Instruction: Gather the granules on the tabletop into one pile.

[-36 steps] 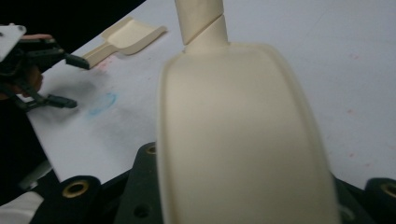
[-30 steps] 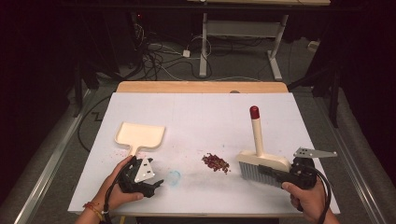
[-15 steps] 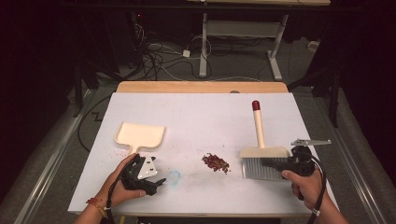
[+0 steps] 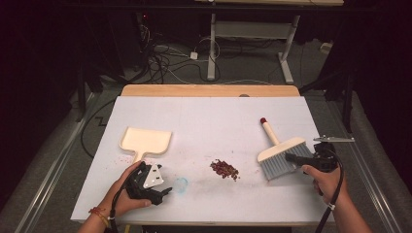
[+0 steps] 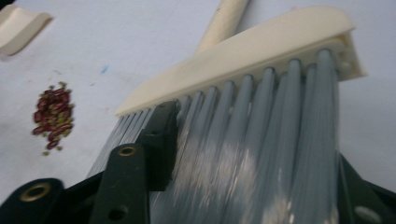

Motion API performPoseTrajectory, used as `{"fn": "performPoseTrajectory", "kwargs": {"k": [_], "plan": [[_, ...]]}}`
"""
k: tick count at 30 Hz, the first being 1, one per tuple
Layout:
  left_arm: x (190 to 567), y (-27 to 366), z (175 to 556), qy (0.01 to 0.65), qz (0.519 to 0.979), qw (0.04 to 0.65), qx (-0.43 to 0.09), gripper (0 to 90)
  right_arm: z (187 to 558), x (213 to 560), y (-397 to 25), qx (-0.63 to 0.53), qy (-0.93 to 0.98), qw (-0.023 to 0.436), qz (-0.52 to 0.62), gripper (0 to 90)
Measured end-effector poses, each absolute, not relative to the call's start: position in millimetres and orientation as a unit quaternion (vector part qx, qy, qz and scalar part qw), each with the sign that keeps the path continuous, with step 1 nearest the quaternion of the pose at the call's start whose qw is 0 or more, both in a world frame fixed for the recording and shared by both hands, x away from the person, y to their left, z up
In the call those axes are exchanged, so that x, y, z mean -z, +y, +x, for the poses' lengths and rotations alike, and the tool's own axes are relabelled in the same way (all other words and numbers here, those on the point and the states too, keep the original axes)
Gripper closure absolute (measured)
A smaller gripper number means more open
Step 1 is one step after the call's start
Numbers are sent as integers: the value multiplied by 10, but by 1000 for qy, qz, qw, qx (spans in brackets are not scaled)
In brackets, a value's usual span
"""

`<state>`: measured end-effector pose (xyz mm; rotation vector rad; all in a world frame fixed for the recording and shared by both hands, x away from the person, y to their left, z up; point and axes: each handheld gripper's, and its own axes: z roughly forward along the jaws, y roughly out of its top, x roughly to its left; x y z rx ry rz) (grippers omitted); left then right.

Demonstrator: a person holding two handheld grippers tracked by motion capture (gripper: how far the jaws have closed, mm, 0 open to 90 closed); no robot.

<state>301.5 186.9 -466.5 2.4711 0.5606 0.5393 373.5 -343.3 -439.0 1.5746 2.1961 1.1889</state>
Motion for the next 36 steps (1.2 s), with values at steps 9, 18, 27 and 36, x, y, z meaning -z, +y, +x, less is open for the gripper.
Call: {"fn": "performPoseTrajectory", "kwargs": {"k": [9,18,27,36], "plan": [[4655,1878,2986,209,918,270,-202,189,3484,4342,-3299,-388,780,113,477,460],[4648,1866,3000,207,917,272,-206,190,3314,4191,-3207,-353,808,161,443,419],[4641,1856,3004,208,916,271,-209,189,3022,3766,-3157,-368,799,255,402,389],[4616,1863,2999,218,908,284,-217,188,2942,3624,-3103,-405,781,294,374,370]]}}
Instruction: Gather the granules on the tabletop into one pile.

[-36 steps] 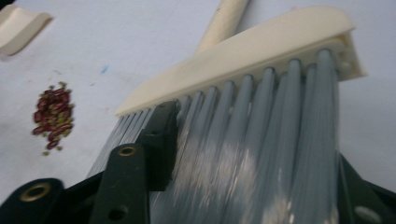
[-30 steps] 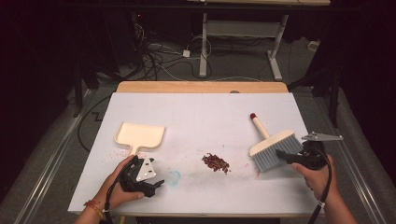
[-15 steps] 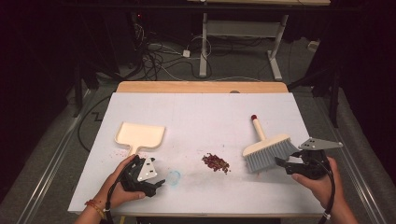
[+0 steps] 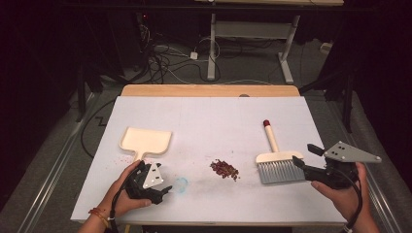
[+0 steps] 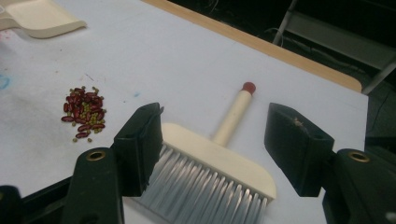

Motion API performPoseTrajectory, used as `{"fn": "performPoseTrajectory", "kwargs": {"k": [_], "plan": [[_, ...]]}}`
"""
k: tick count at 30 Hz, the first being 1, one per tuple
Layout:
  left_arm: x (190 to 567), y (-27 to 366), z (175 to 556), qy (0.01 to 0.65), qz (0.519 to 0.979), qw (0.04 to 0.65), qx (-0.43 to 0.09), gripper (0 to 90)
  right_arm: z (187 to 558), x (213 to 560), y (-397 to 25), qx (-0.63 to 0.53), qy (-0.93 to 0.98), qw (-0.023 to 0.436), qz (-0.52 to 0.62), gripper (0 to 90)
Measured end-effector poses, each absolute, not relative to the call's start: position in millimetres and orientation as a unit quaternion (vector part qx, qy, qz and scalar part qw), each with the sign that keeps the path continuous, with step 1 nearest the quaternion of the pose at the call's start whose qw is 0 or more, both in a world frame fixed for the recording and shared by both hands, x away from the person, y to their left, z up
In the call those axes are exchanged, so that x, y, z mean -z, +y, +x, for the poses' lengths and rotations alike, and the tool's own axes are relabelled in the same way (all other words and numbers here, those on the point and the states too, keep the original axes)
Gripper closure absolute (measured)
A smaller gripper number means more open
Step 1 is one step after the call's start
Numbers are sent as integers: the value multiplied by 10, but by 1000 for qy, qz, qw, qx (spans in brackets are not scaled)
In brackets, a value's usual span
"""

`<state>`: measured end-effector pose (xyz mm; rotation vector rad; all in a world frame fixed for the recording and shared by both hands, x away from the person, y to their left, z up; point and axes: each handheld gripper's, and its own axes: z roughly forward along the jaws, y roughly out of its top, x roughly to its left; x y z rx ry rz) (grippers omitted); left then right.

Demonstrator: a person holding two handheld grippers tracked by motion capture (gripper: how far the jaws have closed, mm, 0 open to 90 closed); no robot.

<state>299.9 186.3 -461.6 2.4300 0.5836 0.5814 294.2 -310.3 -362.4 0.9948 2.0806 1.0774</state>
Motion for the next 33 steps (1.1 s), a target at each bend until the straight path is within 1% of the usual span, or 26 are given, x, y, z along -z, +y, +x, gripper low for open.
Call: {"fn": "performPoseTrajectory", "kwargs": {"k": [11,16,22,27,33], "plan": [[4509,1885,2998,248,873,328,-261,169,3092,3836,-2890,-445,770,337,308,320],[4486,1879,2953,258,858,339,-288,169,3057,3952,-2814,-459,768,337,293,297],[4488,1855,2909,257,854,341,-296,169,3019,4110,-2779,-457,771,338,287,262],[4484,1860,2901,256,853,342,-299,169,3029,4173,-2812,-463,765,335,296,233],[4483,1898,2924,263,851,345,-297,168,3023,4179,-2797,-458,759,352,302,213]]}}
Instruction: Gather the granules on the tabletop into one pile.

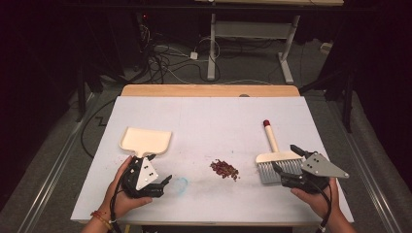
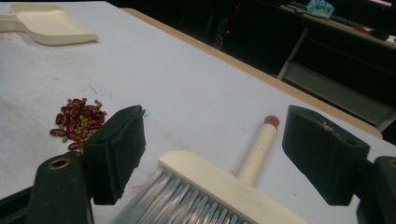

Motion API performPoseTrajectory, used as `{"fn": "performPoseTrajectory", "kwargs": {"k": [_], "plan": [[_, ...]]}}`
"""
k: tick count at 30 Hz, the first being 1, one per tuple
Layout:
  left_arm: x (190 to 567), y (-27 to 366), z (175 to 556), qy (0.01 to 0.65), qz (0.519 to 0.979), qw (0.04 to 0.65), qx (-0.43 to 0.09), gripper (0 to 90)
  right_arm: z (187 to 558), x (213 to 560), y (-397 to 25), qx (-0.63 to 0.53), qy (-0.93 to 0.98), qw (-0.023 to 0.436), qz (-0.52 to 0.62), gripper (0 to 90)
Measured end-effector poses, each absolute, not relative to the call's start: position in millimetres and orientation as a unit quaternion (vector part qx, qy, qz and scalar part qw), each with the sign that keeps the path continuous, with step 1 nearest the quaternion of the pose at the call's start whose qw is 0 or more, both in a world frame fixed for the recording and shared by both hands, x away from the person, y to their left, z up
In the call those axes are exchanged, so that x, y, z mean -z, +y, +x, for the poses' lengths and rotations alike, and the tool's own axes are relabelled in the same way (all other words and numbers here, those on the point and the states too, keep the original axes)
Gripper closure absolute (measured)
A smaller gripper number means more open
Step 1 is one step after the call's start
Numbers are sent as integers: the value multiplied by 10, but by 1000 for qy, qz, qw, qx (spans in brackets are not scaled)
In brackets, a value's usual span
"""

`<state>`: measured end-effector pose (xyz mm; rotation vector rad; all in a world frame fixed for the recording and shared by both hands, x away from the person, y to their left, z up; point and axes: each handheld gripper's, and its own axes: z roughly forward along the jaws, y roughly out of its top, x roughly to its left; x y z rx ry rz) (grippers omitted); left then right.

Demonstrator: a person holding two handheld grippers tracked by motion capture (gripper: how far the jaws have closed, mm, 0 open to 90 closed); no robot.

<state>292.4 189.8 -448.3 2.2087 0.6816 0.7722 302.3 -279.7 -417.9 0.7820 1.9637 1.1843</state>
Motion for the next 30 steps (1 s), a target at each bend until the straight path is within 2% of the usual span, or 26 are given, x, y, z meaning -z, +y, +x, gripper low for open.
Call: {"fn": "performPoseTrajectory", "kwargs": {"k": [30], "plan": [[4478,1920,2946,266,853,338,-294,169,3025,4168,-2854,-448,751,379,303,216]]}}
